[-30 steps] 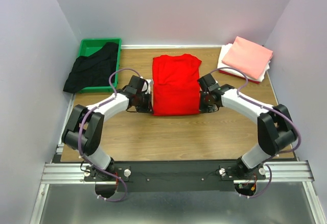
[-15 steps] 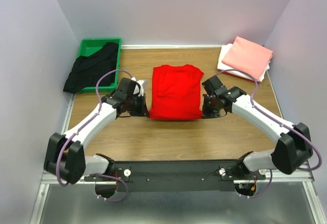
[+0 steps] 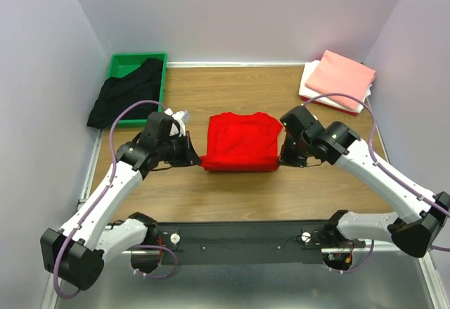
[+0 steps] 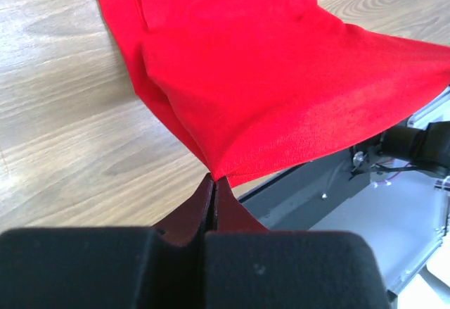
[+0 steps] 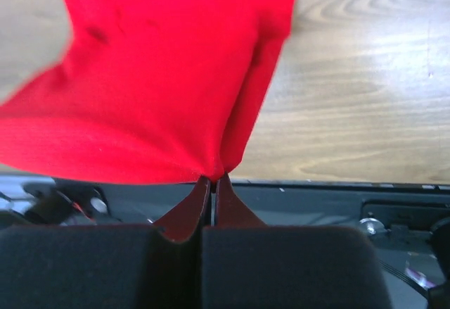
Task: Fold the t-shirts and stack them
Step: Fold the tshirt
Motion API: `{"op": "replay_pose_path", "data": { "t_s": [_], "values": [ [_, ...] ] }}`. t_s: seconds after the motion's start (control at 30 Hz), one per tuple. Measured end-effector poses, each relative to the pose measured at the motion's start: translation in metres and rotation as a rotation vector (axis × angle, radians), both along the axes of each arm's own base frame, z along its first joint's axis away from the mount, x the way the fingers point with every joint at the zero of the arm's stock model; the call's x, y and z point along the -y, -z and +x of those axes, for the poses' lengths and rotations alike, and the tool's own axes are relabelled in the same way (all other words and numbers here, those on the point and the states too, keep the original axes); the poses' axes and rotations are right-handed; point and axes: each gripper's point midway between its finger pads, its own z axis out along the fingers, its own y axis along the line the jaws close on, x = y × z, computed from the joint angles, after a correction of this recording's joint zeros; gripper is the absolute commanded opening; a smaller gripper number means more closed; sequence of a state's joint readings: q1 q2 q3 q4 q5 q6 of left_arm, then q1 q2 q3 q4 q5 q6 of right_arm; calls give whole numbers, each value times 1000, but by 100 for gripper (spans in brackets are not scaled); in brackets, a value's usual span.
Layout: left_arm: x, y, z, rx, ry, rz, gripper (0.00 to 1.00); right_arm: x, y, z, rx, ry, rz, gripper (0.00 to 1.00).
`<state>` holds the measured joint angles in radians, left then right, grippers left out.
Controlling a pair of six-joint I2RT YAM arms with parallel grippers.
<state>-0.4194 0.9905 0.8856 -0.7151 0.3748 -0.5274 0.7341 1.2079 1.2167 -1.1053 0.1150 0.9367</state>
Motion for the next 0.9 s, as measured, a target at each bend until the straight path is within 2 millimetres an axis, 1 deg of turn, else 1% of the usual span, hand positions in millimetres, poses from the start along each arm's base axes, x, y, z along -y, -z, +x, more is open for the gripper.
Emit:
{"op": "replay_pose_path", "data": {
  "t_s": [0.1, 0.23, 0.37, 0.63, 0.9],
  "values": [
    [2, -6, 3, 2, -10, -11, 0, 3, -11, 12, 51, 55, -11, 0],
    [7, -12, 13, 10, -20, -24, 0, 9, -19, 29, 114, 123, -44, 0],
    [14, -13, 28, 11, -23, -30, 0, 18, -18, 40, 153, 180, -97, 0],
    [24, -14, 52, 22, -24, -32, 0, 27, -12, 60, 199, 233, -194, 0],
    [29, -4, 76, 27, -23, -18, 0, 35, -4, 92, 217, 282, -249, 1]
  ]
}}
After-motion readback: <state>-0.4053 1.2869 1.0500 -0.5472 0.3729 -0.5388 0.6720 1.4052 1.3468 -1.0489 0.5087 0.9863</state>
